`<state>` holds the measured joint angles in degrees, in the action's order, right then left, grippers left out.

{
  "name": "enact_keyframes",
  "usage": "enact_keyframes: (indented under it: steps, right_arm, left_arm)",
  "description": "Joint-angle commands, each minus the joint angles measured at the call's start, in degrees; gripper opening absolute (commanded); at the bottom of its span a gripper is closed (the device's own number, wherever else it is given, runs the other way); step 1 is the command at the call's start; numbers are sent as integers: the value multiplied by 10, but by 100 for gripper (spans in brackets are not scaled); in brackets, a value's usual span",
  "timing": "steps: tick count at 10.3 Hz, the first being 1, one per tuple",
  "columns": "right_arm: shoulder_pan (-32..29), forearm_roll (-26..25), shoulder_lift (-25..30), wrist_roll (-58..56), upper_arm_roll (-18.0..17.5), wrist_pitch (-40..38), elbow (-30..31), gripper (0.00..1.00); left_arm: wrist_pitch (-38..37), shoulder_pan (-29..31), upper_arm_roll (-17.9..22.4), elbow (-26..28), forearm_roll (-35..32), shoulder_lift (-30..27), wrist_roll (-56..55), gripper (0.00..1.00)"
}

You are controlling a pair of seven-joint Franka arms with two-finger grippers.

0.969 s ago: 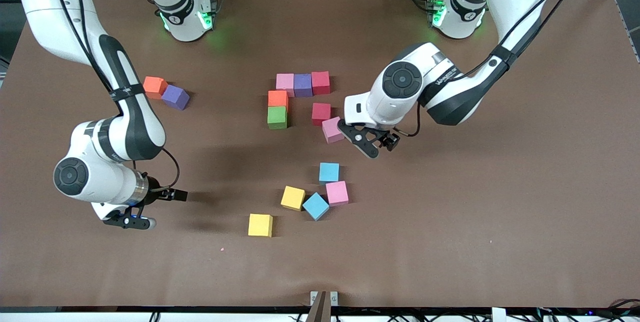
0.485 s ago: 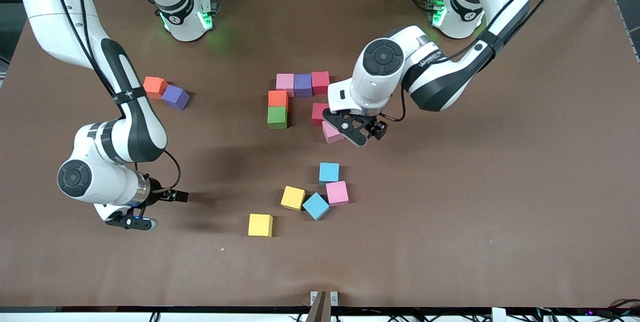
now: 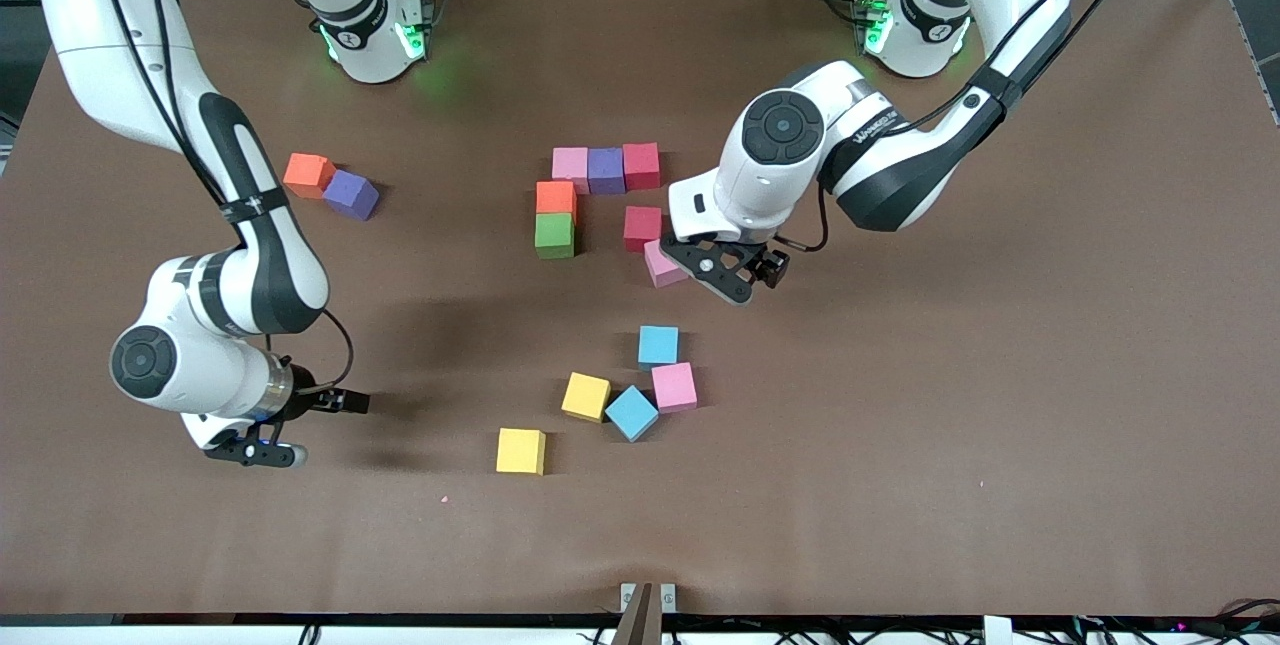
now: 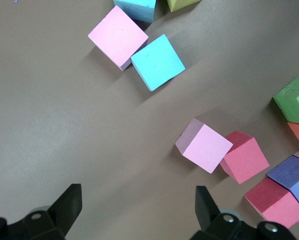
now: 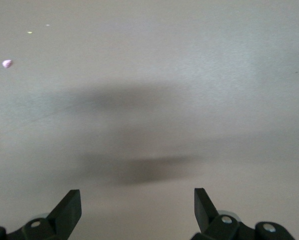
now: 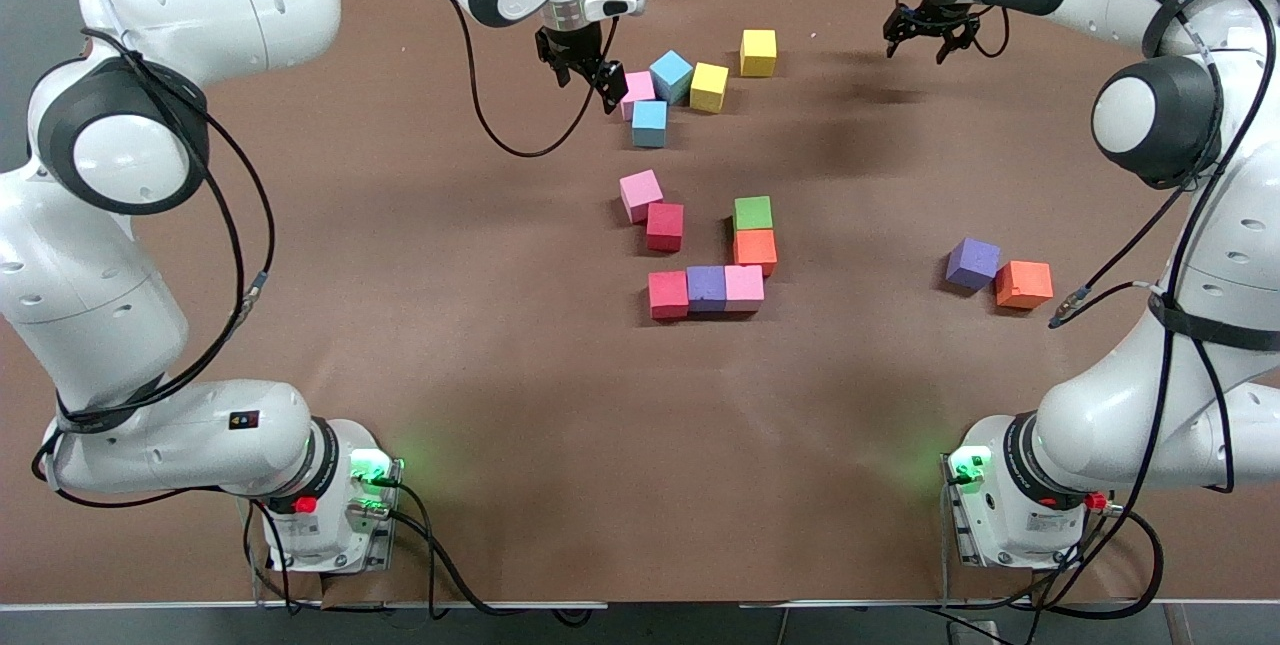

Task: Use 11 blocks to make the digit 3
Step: 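Move the left gripper toward the pink cube beside the cluster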

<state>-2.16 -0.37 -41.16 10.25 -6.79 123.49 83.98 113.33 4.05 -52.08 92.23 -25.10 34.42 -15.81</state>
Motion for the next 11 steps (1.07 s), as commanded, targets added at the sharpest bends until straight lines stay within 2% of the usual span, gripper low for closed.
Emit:
enact_keyframes:
  steps: [1,4,7,8,10,11]
  right_arm:
    - [-6,-3,-3,-8,-9,13,1,100]
    - [-4,-2,-4,-8,-9,26,2,100]
    - [-6,0,-3,-8,-9,26,1,100]
    - [-6,1,-1,-8,-9,24,1,100]
    - [-4,1,5,-10,-11,16,3,100]
    - [-3,1,6,-10,-15,2,1,100]
  left_arm:
    - [-14,-10,2,4,9,-12,-8,100]
    - [-14,22,1,3,7,-19,-1,100]
    - [-18,25,2,2,-40,-57,-4,100]
    - [-28,24,2,2,-40,-56,-7,100]
    - [-23,25,15,0,-34,-14,-1,100]
    - [-28,15,15,5,-34,-21,-7,100]
